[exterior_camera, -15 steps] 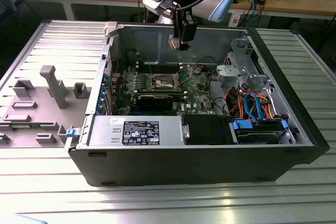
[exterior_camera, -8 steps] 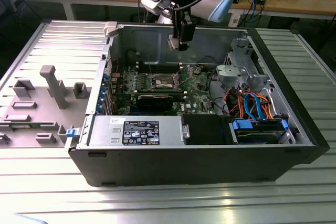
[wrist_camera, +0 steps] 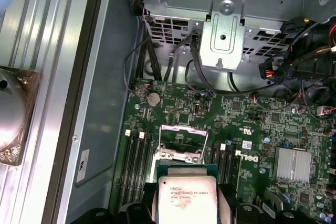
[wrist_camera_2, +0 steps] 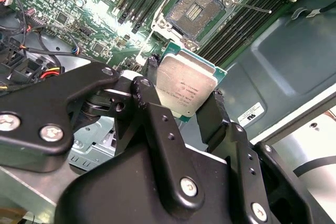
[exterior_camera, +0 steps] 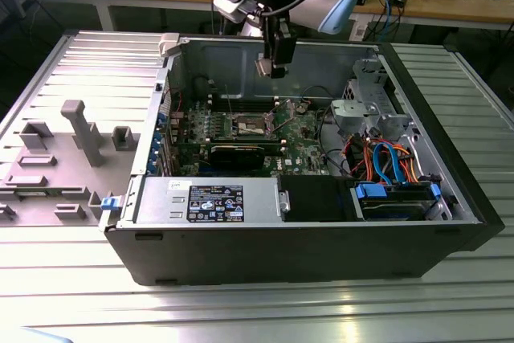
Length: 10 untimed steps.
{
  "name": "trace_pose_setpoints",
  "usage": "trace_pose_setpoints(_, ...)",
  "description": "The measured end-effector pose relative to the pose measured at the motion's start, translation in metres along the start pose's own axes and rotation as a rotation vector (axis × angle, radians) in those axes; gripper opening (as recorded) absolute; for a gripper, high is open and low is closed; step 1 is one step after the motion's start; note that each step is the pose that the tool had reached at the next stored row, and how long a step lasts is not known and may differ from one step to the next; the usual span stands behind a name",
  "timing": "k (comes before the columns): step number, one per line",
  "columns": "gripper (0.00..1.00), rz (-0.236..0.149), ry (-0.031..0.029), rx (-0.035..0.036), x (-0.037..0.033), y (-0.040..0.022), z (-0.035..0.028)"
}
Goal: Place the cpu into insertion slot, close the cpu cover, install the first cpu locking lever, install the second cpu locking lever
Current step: 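Place the cpu into insertion slot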
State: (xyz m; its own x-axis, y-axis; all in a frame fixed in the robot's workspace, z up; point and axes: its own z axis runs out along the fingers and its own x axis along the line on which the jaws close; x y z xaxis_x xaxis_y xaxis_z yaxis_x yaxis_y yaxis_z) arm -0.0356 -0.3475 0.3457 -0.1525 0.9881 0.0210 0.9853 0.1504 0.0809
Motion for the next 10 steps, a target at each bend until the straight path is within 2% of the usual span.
trace_pose_setpoints(6, 0.55, 0.017, -0.0014, 0.0001, 0.0002, -0.0013, 0.0013)
trace_pose_setpoints(10, 0.55, 0.035, -0.002, 0.0058, 0.001, -0.0022, 0.0044)
